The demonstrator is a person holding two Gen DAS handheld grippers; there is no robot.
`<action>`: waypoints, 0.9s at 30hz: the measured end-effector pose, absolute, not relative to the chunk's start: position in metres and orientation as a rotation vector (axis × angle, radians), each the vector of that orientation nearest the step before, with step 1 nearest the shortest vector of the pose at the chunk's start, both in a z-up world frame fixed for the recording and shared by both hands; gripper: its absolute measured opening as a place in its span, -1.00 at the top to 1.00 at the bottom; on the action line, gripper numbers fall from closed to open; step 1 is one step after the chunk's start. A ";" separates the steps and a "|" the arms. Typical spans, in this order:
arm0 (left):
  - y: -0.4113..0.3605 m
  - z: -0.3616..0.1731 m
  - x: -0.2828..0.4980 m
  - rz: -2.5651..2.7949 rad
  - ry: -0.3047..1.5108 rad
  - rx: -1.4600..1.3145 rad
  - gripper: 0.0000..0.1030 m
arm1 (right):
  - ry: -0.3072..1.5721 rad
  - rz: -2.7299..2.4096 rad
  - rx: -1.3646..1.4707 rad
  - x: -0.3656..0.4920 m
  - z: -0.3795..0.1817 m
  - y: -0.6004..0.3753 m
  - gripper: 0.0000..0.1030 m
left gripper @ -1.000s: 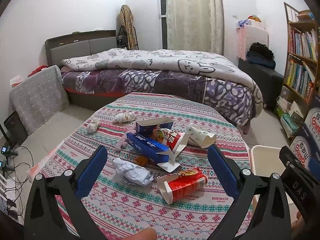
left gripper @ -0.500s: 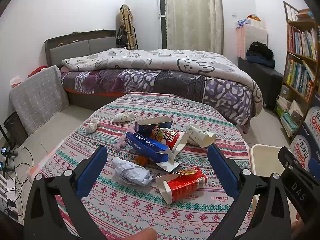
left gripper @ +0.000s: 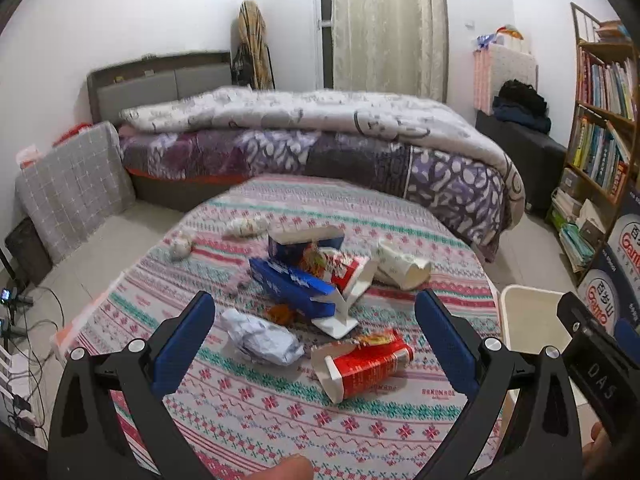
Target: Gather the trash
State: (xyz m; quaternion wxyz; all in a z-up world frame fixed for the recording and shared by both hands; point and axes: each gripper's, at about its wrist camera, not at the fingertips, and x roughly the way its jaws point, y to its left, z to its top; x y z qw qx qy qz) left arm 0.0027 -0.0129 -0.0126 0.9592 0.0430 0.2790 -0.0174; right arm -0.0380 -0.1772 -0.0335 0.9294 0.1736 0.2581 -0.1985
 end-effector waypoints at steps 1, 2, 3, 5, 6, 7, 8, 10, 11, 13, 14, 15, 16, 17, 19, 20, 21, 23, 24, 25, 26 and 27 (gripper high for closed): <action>-0.013 -0.016 0.008 -0.037 0.604 0.086 -0.89 | 0.546 -0.403 0.341 -0.036 -0.033 -0.178 -0.86; -0.012 -0.019 0.013 -0.034 0.639 0.092 -0.89 | 0.562 -0.392 0.356 -0.034 -0.032 -0.179 -0.86; -0.010 -0.022 0.017 -0.025 0.660 0.103 -0.89 | 0.571 -0.385 0.365 -0.032 -0.032 -0.180 -0.86; -0.007 -0.025 0.027 -0.005 0.708 0.127 -0.89 | 0.604 -0.363 0.401 -0.025 -0.030 -0.180 -0.86; -0.003 -0.027 0.034 0.005 0.753 0.144 -0.89 | 0.618 -0.350 0.426 -0.022 -0.029 -0.181 -0.86; -0.001 -0.029 0.039 0.008 0.789 0.154 -0.89 | 0.642 -0.336 0.452 -0.016 -0.028 -0.181 -0.86; 0.002 -0.030 0.046 0.007 0.833 0.161 -0.89 | 0.667 -0.325 0.457 -0.011 -0.027 -0.180 -0.86; 0.009 -0.030 0.060 0.020 0.879 0.178 -0.89 | 0.720 -0.278 0.482 0.002 -0.024 -0.178 -0.86; 0.015 -0.029 0.068 0.032 0.896 0.172 -0.89 | 0.739 -0.263 0.469 0.007 -0.023 -0.176 -0.86; 0.027 -0.030 0.081 0.042 0.920 0.139 -0.89 | 0.796 -0.238 0.444 0.019 -0.023 -0.172 -0.86; 0.035 -0.031 0.090 0.048 0.942 0.117 -0.89 | 0.833 -0.236 0.424 0.026 -0.025 -0.172 -0.86; 0.044 -0.034 0.100 0.053 0.963 0.099 -0.89 | 0.863 -0.230 0.412 0.032 -0.027 -0.171 -0.86; 0.050 -0.038 0.109 0.046 0.993 0.062 -0.89 | 0.887 -0.225 0.393 0.038 -0.030 -0.170 -0.86; 0.059 -0.042 0.120 0.063 1.006 0.055 -0.89 | 0.894 -0.218 0.379 0.041 -0.032 -0.169 -0.86; 0.076 -0.048 0.140 0.105 1.016 0.056 -0.89 | 0.895 -0.202 0.357 0.046 -0.041 -0.166 -0.86; 0.088 -0.050 0.153 0.129 1.019 0.060 -0.89 | 0.910 -0.197 0.347 0.051 -0.048 -0.167 -0.86; 0.099 -0.053 0.164 0.150 1.019 0.069 -0.89 | 0.922 -0.189 0.347 0.054 -0.054 -0.167 -0.86; 0.121 -0.061 0.188 0.195 1.031 0.089 -0.89 | 0.971 -0.178 0.367 0.062 -0.067 -0.167 -0.86; 0.131 -0.067 0.200 0.208 1.043 0.082 -0.89 | 0.992 -0.159 0.390 0.066 -0.071 -0.167 -0.87; 0.144 -0.073 0.212 0.228 1.053 0.074 -0.89 | 0.995 -0.147 0.393 0.070 -0.074 -0.165 -0.86; 0.152 -0.078 0.220 0.240 1.058 0.067 -0.88 | 0.987 -0.134 0.390 0.072 -0.076 -0.163 -0.86; 0.160 -0.084 0.231 0.248 1.071 0.049 -0.89 | 0.983 -0.127 0.379 0.075 -0.077 -0.159 -0.86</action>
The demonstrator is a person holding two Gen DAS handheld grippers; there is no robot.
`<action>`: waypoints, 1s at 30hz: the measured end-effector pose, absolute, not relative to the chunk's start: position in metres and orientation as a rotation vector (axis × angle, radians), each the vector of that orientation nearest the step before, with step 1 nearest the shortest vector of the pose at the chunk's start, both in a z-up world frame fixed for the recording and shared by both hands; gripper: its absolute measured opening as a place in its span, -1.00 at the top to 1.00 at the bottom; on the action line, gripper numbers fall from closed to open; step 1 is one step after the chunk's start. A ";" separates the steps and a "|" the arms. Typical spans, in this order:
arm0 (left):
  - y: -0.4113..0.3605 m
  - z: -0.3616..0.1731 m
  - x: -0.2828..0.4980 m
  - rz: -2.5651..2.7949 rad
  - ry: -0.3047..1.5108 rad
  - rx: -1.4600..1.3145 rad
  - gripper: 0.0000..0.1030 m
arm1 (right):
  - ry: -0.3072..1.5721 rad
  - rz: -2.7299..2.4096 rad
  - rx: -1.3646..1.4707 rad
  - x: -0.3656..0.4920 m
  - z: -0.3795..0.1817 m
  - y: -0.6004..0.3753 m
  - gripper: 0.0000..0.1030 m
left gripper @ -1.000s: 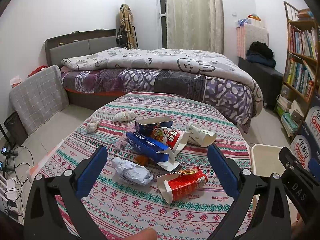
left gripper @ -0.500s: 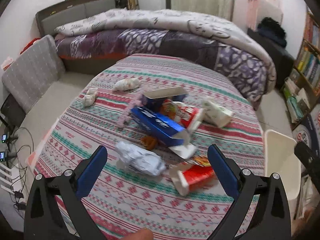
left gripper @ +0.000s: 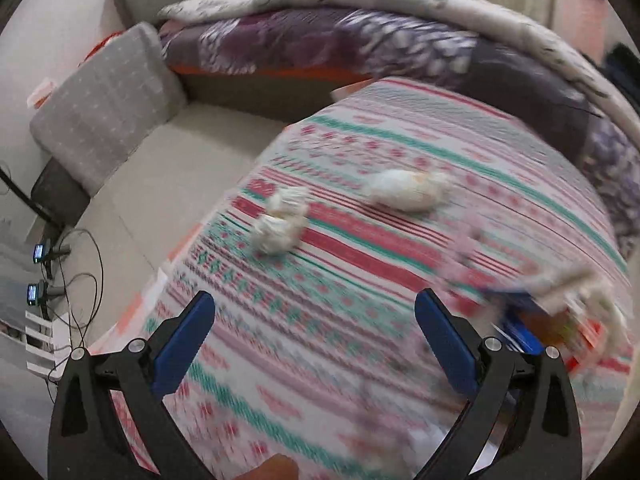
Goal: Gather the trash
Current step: 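Reach the left tool to the crumpled white tissues and close on them, then grasp a white tissue ball with the right tool while the left tool holds its tissues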
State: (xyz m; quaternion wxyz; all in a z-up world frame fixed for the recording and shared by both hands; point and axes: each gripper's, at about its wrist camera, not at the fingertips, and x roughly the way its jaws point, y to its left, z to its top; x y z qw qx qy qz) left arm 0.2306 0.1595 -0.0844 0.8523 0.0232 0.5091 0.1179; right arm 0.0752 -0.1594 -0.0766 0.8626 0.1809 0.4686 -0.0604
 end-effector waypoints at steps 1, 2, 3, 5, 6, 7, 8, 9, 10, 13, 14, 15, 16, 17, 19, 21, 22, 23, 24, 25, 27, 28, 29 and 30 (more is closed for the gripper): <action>0.166 -0.090 0.239 0.254 1.079 0.039 -0.89 | 0.973 -0.116 0.376 0.078 -0.078 -0.156 -0.87; 0.172 -0.097 0.248 0.252 1.091 0.028 -0.88 | 0.972 -0.108 0.373 0.082 -0.079 -0.153 -0.86; 0.176 -0.102 0.256 0.250 1.098 0.029 -0.88 | 0.973 -0.096 0.377 0.086 -0.081 -0.150 -0.87; 0.180 -0.110 0.269 0.245 1.109 0.059 -0.88 | 0.974 -0.070 0.380 0.095 -0.085 -0.144 -0.87; 0.181 -0.114 0.275 0.245 1.113 0.076 -0.88 | 0.976 -0.058 0.371 0.099 -0.087 -0.141 -0.87; 0.184 -0.117 0.280 0.248 1.117 0.091 -0.88 | 0.976 -0.047 0.350 0.104 -0.088 -0.135 -0.86; 0.186 -0.119 0.282 0.250 1.119 0.090 -0.89 | 0.977 -0.030 0.323 0.110 -0.088 -0.129 -0.86; 0.189 -0.122 0.284 0.250 1.123 0.083 -0.88 | 0.975 -0.018 0.303 0.114 -0.089 -0.124 -0.86; 0.192 -0.126 0.287 0.245 1.127 0.066 -0.88 | 0.969 -0.001 0.279 0.120 -0.088 -0.118 -0.86; 0.199 -0.132 0.293 0.227 1.126 0.044 -0.88 | 0.952 0.036 0.244 0.144 -0.083 -0.099 -0.86; 0.202 -0.134 0.293 0.222 1.127 0.039 -0.87 | 0.951 0.043 0.242 0.152 -0.082 -0.093 -0.86; 0.205 -0.137 0.294 0.218 1.133 0.022 -0.81 | 0.952 0.047 0.238 0.163 -0.081 -0.086 -0.86; 0.209 -0.139 0.295 0.215 1.144 0.000 -0.69 | 0.960 0.045 0.237 0.173 -0.080 -0.079 -0.86; 0.214 -0.143 0.295 0.208 1.168 -0.037 -0.57 | 0.969 0.042 0.241 0.182 -0.079 -0.073 -0.86; 0.219 -0.149 0.297 0.190 1.193 -0.077 -0.24 | 0.991 0.053 0.260 0.201 -0.077 -0.062 -0.86; 0.220 -0.145 0.296 0.184 1.173 -0.078 0.15 | 1.000 0.070 0.259 0.216 -0.072 -0.052 -0.86; 0.220 -0.142 0.296 0.170 1.168 -0.090 0.28 | 1.004 0.079 0.238 0.227 -0.069 -0.044 -0.86; 0.220 -0.140 0.295 0.166 1.163 -0.103 0.29 | 1.007 0.091 0.210 0.234 -0.065 -0.036 -0.86; 0.222 -0.137 0.293 0.166 1.150 -0.115 0.33 | 1.006 0.107 0.172 0.244 -0.062 -0.025 -0.86; 0.222 -0.134 0.292 0.165 1.141 -0.124 0.34 | 1.004 0.126 0.130 0.255 -0.058 -0.013 -0.86; 0.226 -0.123 0.288 0.157 1.120 -0.141 0.36 | 1.024 0.178 0.056 0.275 -0.055 0.012 -0.86; 0.228 -0.119 0.288 0.150 1.112 -0.151 0.36 | 1.045 0.208 0.011 0.286 -0.056 0.027 -0.86; 0.232 -0.113 0.287 0.141 1.105 -0.167 0.36 | 1.057 0.223 -0.032 0.294 -0.057 0.039 -0.86; 0.237 -0.109 0.286 0.133 1.103 -0.182 0.37 | 1.066 0.235 -0.104 0.305 -0.061 0.056 -0.86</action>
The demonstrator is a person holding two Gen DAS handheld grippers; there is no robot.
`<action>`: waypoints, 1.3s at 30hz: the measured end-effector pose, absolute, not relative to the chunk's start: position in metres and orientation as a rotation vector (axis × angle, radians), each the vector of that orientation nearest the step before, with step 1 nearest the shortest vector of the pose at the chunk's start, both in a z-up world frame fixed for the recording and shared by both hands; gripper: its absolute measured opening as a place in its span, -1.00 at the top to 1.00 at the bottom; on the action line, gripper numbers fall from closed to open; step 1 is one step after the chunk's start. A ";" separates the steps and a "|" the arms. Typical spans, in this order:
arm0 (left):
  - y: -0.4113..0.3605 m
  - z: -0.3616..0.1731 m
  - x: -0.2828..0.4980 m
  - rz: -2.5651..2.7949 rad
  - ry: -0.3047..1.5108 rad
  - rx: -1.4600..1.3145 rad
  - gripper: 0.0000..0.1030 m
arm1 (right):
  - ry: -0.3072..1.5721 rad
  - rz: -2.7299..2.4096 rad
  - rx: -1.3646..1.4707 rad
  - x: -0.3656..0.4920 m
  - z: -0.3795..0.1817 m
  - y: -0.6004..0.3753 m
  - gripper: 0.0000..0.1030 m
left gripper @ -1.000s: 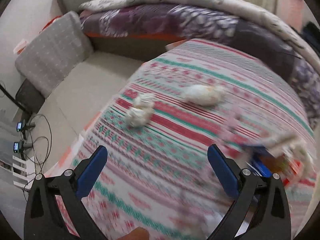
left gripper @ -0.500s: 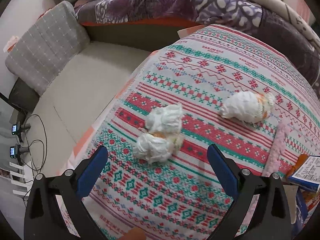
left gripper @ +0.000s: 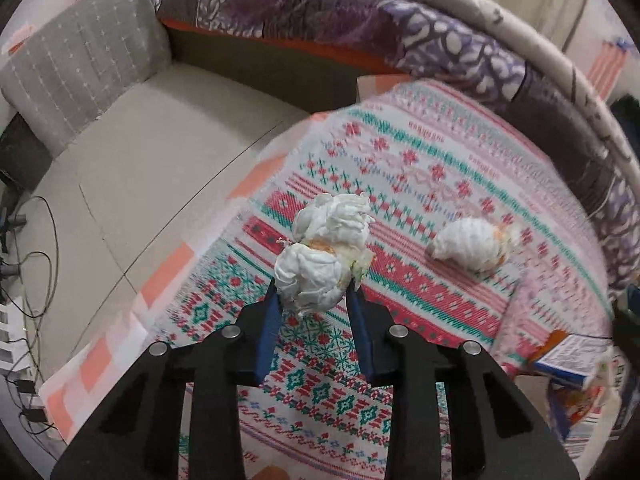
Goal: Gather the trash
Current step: 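Grasp a white tissue ball with the right tool while the left tool holds its tissues, then carry both held tissue bundles toward the white bin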
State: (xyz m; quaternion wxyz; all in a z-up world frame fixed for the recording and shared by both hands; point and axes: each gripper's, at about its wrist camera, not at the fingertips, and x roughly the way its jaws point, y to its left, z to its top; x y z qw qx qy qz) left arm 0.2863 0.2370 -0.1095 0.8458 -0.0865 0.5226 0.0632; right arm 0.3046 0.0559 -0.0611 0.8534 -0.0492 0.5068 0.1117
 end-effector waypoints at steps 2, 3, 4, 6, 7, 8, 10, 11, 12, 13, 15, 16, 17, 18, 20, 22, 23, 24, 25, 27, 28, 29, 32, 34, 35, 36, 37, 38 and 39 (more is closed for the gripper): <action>0.247 -0.104 0.286 0.126 1.105 -0.217 0.38 | 1.063 0.251 -0.213 0.316 -0.067 0.080 -0.85; 0.254 -0.101 0.286 0.128 1.108 -0.235 0.38 | 1.064 0.258 -0.250 0.319 -0.071 0.088 -0.81; 0.261 -0.098 0.285 0.138 1.108 -0.245 0.38 | 1.073 0.269 -0.293 0.325 -0.076 0.099 -0.76; 0.272 -0.092 0.281 0.160 1.104 -0.249 0.38 | 1.100 0.281 -0.345 0.334 -0.086 0.114 -0.65; 0.277 -0.089 0.279 0.173 1.101 -0.258 0.38 | 1.109 0.285 -0.370 0.339 -0.091 0.121 -0.65; 0.280 -0.087 0.278 0.177 1.099 -0.266 0.38 | 1.112 0.289 -0.389 0.343 -0.094 0.128 -0.64; 0.281 -0.082 0.277 0.174 1.092 -0.270 0.38 | 1.117 0.311 -0.428 0.350 -0.100 0.142 -0.64; 0.280 -0.078 0.276 0.173 1.084 -0.258 0.38 | 1.121 0.318 -0.445 0.352 -0.104 0.149 -0.64; 0.277 -0.075 0.275 0.171 1.074 -0.241 0.38 | 1.126 0.324 -0.469 0.355 -0.109 0.154 -0.64; 0.276 -0.072 0.275 0.167 1.069 -0.231 0.38 | 1.134 0.329 -0.500 0.356 -0.114 0.159 -0.62; 0.271 -0.066 0.275 0.152 1.052 -0.210 0.38 | 1.157 0.339 -0.548 0.357 -0.125 0.166 -0.48; 0.268 -0.062 0.274 0.146 1.043 -0.201 0.38 | 1.175 0.345 -0.562 0.357 -0.131 0.168 -0.41; 0.268 -0.060 0.273 0.142 1.038 -0.199 0.38 | 1.184 0.349 -0.560 0.357 -0.133 0.167 -0.38; 0.267 -0.058 0.272 0.138 1.033 -0.201 0.38 | 1.182 0.351 -0.540 0.357 -0.132 0.165 -0.19; 0.267 -0.055 0.272 0.135 1.026 -0.201 0.38 | 1.195 0.342 -0.488 0.360 -0.130 0.157 -0.01; 0.267 -0.055 0.273 0.140 1.027 -0.204 0.38 | 1.196 0.343 -0.449 0.361 -0.126 0.150 0.04; 0.267 -0.055 0.273 0.141 1.029 -0.207 0.38 | 1.191 0.338 -0.438 0.360 -0.125 0.146 0.06; 0.268 -0.056 0.272 0.142 1.030 -0.209 0.38 | 1.182 0.328 -0.425 0.359 -0.122 0.141 0.06; 0.268 -0.056 0.272 0.143 1.029 -0.210 0.38 | 1.170 0.314 -0.406 0.357 -0.119 0.136 0.07; 0.269 -0.055 0.271 0.143 1.028 -0.210 0.38 | 1.145 0.293 -0.359 0.355 -0.110 0.125 0.07; 0.268 -0.054 0.270 0.142 1.027 -0.211 0.38 | 1.129 0.276 -0.332 0.354 -0.104 0.119 0.07; 0.265 -0.052 0.268 0.140 1.024 -0.204 0.38 | 1.110 0.257 -0.309 0.353 -0.097 0.112 0.07; 0.258 -0.044 0.262 0.138 1.004 -0.183 0.38 | 1.051 0.224 -0.260 0.345 -0.073 0.097 0.06; 0.254 -0.037 0.257 0.136 0.987 -0.177 0.38 | 1.016 0.211 -0.226 0.335 -0.057 0.089 0.06; 0.250 -0.032 0.254 0.137 0.979 -0.175 0.38 | 0.999 0.202 -0.209 0.330 -0.051 0.085 0.06; 0.246 -0.028 0.252 0.138 0.971 -0.173 0.38 | 0.981 0.189 -0.192 0.321 -0.042 0.080 0.06; 0.242 -0.023 0.248 0.140 0.959 -0.169 0.38 | 0.964 0.173 -0.174 0.314 -0.035 0.075 0.06; 0.239 -0.020 0.245 0.143 0.950 -0.166 0.38 | 0.952 0.159 -0.157 0.311 -0.030 0.071 0.05; 0.235 -0.015 0.241 0.150 0.933 -0.157 0.38 | 0.937 0.142 -0.132 0.304 -0.024 0.064 0.05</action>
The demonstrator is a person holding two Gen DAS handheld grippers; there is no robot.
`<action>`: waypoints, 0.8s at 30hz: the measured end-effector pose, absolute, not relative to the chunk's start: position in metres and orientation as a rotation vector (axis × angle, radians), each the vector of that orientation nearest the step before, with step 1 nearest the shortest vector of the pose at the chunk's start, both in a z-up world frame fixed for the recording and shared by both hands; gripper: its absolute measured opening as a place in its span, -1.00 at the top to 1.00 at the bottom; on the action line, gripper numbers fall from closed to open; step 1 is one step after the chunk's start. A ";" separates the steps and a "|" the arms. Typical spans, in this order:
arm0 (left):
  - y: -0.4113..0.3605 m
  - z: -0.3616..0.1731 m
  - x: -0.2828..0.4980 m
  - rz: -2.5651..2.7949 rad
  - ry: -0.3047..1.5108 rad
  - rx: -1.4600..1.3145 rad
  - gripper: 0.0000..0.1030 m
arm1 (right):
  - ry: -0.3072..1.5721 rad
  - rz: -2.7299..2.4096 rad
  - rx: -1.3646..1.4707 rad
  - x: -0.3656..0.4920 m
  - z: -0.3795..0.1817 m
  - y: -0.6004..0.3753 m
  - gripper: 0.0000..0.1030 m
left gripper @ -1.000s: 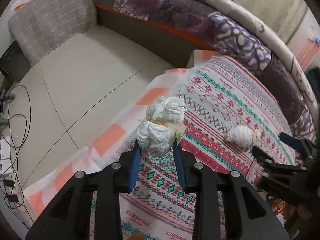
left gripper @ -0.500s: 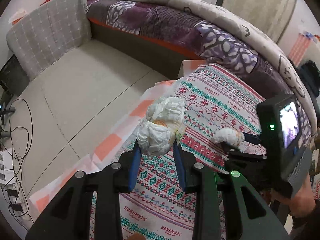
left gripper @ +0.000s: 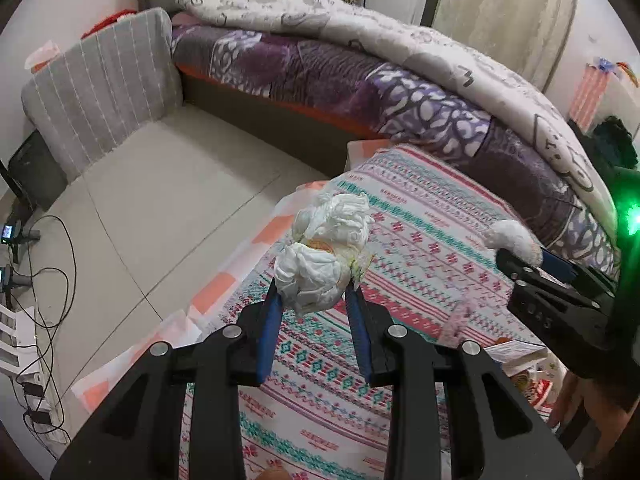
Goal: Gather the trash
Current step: 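Carry both held tissue bundles toward the white bin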
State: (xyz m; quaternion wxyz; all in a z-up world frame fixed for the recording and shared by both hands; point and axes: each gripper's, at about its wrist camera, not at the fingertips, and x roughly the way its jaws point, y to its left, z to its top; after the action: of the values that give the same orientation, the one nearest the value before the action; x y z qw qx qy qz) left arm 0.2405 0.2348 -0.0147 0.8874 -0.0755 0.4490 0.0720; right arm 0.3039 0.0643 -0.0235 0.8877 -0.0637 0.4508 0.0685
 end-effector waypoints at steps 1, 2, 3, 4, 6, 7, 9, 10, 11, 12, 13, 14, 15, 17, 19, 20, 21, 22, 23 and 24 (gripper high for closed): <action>0.232 -0.011 0.238 0.154 0.923 -0.150 0.38 | 0.921 0.124 -0.106 0.297 -0.017 0.059 0.05; 0.227 -0.006 0.233 0.160 0.905 -0.138 0.38 | 0.910 0.108 -0.086 0.292 -0.012 0.053 0.05; 0.223 0.000 0.229 0.162 0.888 -0.130 0.38 | 0.898 0.091 -0.067 0.286 -0.006 0.047 0.05; 0.220 0.004 0.225 0.161 0.873 -0.127 0.38 | 0.886 0.079 -0.046 0.279 -0.001 0.042 0.05; 0.213 0.013 0.215 0.159 0.844 -0.125 0.38 | 0.867 0.055 -0.013 0.266 0.008 0.033 0.04; 0.210 0.017 0.212 0.158 0.836 -0.125 0.38 | 0.857 0.041 0.003 0.256 0.012 0.027 0.04; 0.202 0.024 0.205 0.151 0.820 -0.130 0.38 | 0.840 0.017 0.027 0.242 0.017 0.017 0.04; 0.198 0.025 0.202 0.147 0.816 -0.132 0.38 | 0.834 0.001 0.038 0.236 0.019 0.011 0.04; 0.192 0.027 0.200 0.141 0.812 -0.127 0.38 | 0.828 -0.012 0.047 0.230 0.020 0.006 0.04; 0.186 0.027 0.197 0.139 0.808 -0.116 0.37 | 0.822 -0.026 0.056 0.224 0.021 0.001 0.03; 0.181 0.027 0.195 0.140 0.804 -0.103 0.38 | 0.817 -0.037 0.063 0.217 0.022 -0.004 0.03; 0.174 0.027 0.193 0.143 0.801 -0.088 0.37 | 0.811 -0.048 0.068 0.211 0.023 -0.009 0.03; 0.168 0.026 0.191 0.144 0.801 -0.083 0.38 | 0.805 -0.056 0.072 0.205 0.023 -0.013 0.03; 0.161 0.023 0.188 0.134 0.806 -0.082 0.37 | 0.790 -0.077 0.087 0.191 0.023 -0.024 0.03; 0.153 0.022 0.184 0.127 0.803 -0.078 0.37 | 0.782 -0.098 0.104 0.179 0.022 -0.037 0.03; 0.148 0.022 0.182 0.125 0.798 -0.071 0.37 | 0.781 -0.105 0.113 0.175 0.021 -0.042 0.03; 0.144 0.021 0.180 0.121 0.794 -0.065 0.37 | 0.781 -0.113 0.126 0.170 0.019 -0.048 0.03; 0.141 0.020 0.178 0.117 0.792 -0.061 0.37 | 0.781 -0.123 0.137 0.166 0.017 -0.055 0.03; 0.137 0.019 0.177 0.113 0.792 -0.060 0.37 | 0.781 -0.129 0.143 0.163 0.016 -0.059 0.03; 0.133 0.018 0.175 0.110 0.793 -0.059 0.37 | 0.781 -0.140 0.147 0.158 0.013 -0.066 0.03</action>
State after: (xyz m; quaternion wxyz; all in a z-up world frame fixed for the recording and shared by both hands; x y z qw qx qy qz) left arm 0.1752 0.1334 0.0178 0.9205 -0.0287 0.3861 0.0533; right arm 0.1583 -0.0658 0.0128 0.9196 0.0715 0.3801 -0.0680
